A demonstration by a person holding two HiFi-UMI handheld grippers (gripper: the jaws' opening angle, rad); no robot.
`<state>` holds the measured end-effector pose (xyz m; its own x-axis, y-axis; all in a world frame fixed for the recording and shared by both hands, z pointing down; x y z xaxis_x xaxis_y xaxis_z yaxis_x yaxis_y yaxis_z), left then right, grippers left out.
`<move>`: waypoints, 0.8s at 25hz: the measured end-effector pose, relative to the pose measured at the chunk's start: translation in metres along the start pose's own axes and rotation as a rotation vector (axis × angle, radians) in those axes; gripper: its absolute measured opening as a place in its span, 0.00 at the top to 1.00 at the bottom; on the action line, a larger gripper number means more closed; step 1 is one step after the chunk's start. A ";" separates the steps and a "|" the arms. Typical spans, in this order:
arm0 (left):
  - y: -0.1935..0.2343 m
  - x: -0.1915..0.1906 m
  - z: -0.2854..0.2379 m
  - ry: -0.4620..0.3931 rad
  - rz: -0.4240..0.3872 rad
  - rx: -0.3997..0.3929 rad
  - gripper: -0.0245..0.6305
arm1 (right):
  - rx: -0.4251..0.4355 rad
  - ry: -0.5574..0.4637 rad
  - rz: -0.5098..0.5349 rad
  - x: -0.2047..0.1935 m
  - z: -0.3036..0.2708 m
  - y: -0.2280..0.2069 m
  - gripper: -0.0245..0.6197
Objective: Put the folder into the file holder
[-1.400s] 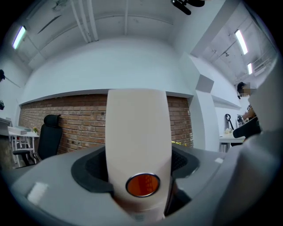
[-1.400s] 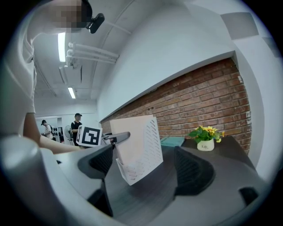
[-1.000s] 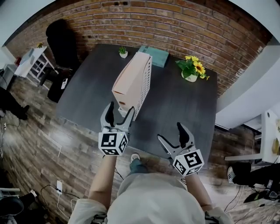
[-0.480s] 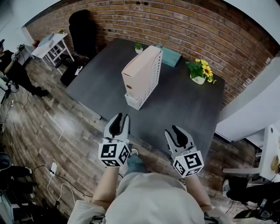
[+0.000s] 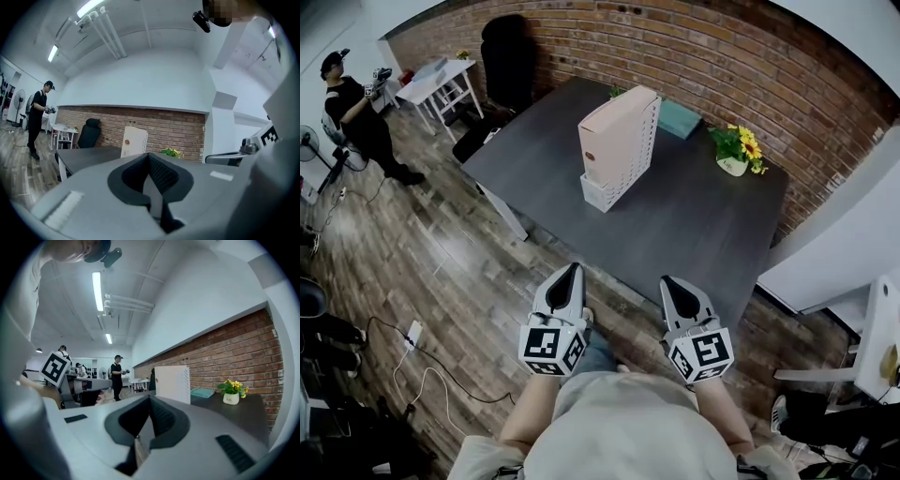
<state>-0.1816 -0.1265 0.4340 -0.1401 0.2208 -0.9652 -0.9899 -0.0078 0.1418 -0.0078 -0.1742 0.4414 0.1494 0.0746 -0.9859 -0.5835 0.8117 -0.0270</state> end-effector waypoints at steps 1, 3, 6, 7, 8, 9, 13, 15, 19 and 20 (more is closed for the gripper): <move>-0.005 0.000 0.008 -0.001 -0.006 0.000 0.95 | 0.006 -0.003 0.001 0.001 0.006 0.003 0.96; -0.012 0.000 0.023 0.002 -0.015 0.003 0.95 | 0.018 -0.005 0.004 0.003 0.016 0.009 0.96; -0.020 -0.003 0.044 0.024 -0.017 0.005 0.95 | 0.038 -0.008 0.005 0.004 0.029 0.017 0.96; -0.022 -0.005 0.051 0.032 -0.018 0.003 0.95 | 0.043 -0.010 0.005 0.005 0.034 0.020 0.96; -0.025 -0.006 0.058 0.038 -0.019 0.001 0.95 | 0.047 -0.012 0.005 0.005 0.038 0.023 0.96; -0.026 -0.006 0.065 0.043 -0.020 0.000 0.95 | 0.052 -0.012 0.003 0.005 0.041 0.026 0.96; -0.029 -0.008 0.082 0.053 -0.017 0.011 0.95 | 0.068 -0.010 0.001 0.006 0.048 0.035 0.96; -0.030 -0.008 0.086 0.056 -0.018 0.010 0.95 | 0.071 -0.017 0.007 0.008 0.050 0.038 0.96; -0.032 -0.005 0.090 0.053 -0.022 -0.001 0.95 | 0.049 -0.032 0.006 0.012 0.053 0.040 0.96; -0.033 -0.004 0.089 0.050 -0.022 -0.004 0.95 | 0.043 -0.030 0.007 0.011 0.054 0.040 0.96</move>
<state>-0.1460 -0.0401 0.4524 -0.1190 0.1724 -0.9778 -0.9928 -0.0073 0.1195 0.0141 -0.1098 0.4380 0.1703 0.0971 -0.9806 -0.5496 0.8353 -0.0127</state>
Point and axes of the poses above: the fingertips, and each gripper's own axes: z backward along the fingers, y to its left, x out of its top, the point moved 2 cm from there along z, backward along the fingers, and after that the axes turned 15 degrees about -y, right-handed, at the moved point
